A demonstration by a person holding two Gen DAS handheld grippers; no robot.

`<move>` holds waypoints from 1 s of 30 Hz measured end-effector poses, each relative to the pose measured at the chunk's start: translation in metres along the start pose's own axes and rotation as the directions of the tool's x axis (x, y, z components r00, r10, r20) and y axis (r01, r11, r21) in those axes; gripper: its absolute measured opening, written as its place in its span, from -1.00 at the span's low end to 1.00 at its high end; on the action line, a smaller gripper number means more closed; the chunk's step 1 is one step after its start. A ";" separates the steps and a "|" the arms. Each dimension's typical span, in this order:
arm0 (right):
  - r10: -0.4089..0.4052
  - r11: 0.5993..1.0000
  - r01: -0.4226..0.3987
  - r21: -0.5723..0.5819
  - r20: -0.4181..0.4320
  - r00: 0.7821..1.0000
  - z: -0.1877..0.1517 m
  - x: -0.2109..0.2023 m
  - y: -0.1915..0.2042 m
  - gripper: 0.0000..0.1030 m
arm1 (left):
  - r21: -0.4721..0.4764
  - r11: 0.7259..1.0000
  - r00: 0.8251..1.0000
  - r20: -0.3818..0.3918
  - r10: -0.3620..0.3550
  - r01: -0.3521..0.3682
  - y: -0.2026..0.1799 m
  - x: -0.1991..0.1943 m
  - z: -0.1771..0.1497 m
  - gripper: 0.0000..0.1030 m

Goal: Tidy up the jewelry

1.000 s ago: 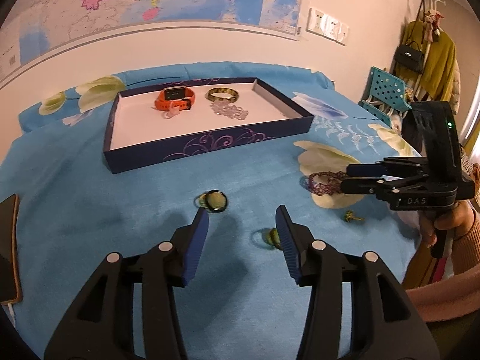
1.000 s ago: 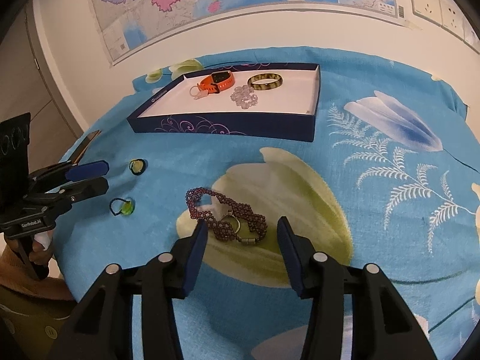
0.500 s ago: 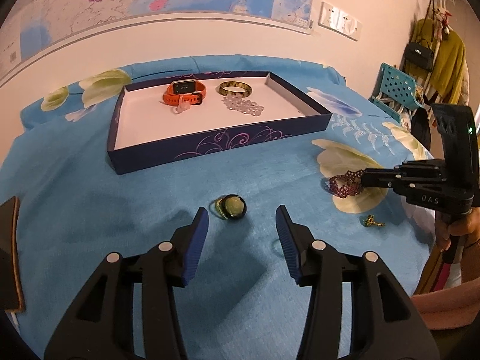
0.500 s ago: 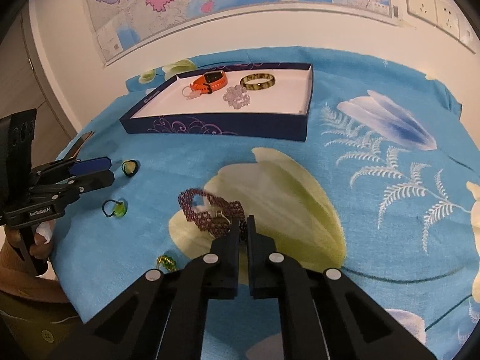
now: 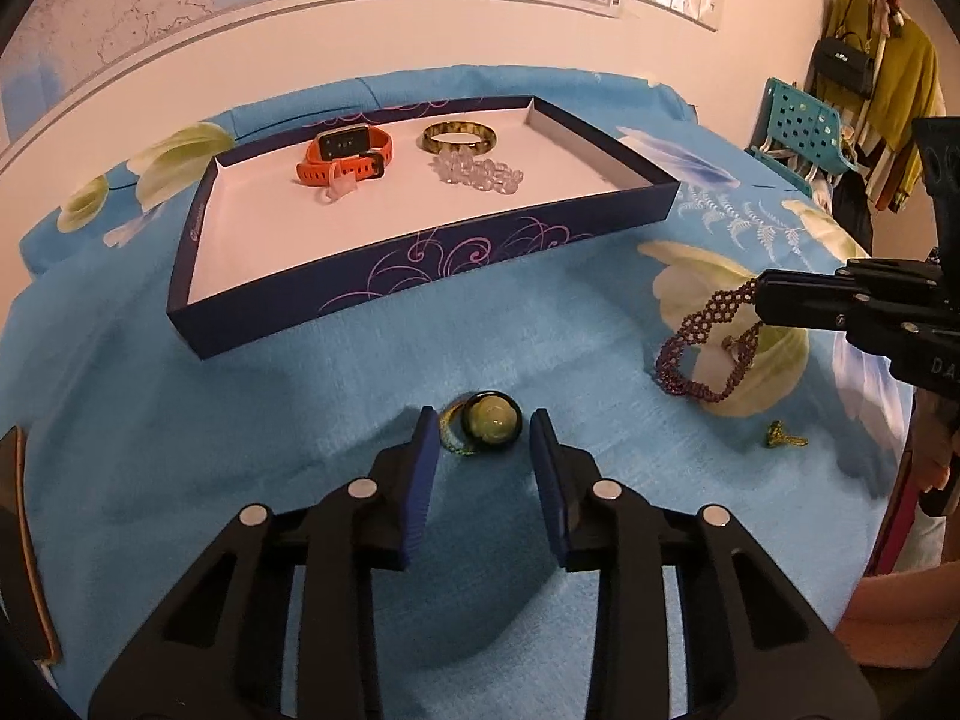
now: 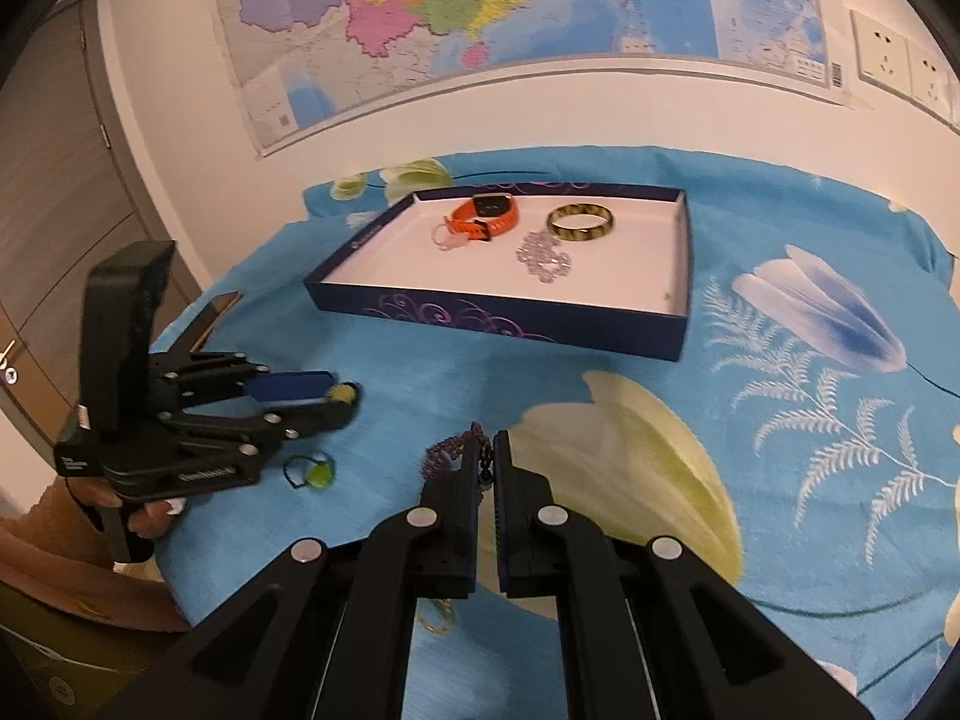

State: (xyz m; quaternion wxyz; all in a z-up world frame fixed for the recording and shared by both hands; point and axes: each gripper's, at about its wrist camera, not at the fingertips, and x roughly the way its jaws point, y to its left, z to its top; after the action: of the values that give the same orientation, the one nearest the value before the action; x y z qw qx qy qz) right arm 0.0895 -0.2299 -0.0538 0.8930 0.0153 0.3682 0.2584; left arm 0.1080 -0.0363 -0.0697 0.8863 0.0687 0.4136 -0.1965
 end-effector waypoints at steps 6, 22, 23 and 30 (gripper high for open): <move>0.024 1.000 -0.024 -0.005 -0.003 1.000 0.001 0.006 0.004 -0.93 | -0.003 1.000 1.000 0.029 0.008 -0.008 0.001 -0.006 0.000 -0.49; 0.056 0.998 -0.055 0.017 -0.016 0.998 -0.002 0.014 0.002 -0.93 | 0.108 0.991 0.997 0.006 0.082 -0.082 -0.018 0.005 0.009 -0.59; 0.059 0.998 -0.059 0.016 -0.015 0.998 -0.002 0.014 0.002 -0.93 | 0.101 0.992 0.997 0.020 0.080 -0.082 -0.016 0.002 0.009 -0.59; 0.070 0.997 -0.070 0.016 -0.015 0.997 -0.002 0.017 0.001 -0.93 | 0.057 0.996 0.994 0.092 0.063 -0.069 -0.005 -0.020 0.003 -0.59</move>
State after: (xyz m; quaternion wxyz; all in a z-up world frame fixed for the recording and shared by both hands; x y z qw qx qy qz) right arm 0.0974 -0.2214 -0.0662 0.8804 0.0332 0.3762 0.2869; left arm 0.0966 -0.0357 -0.0525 0.9077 0.0998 0.3646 -0.1822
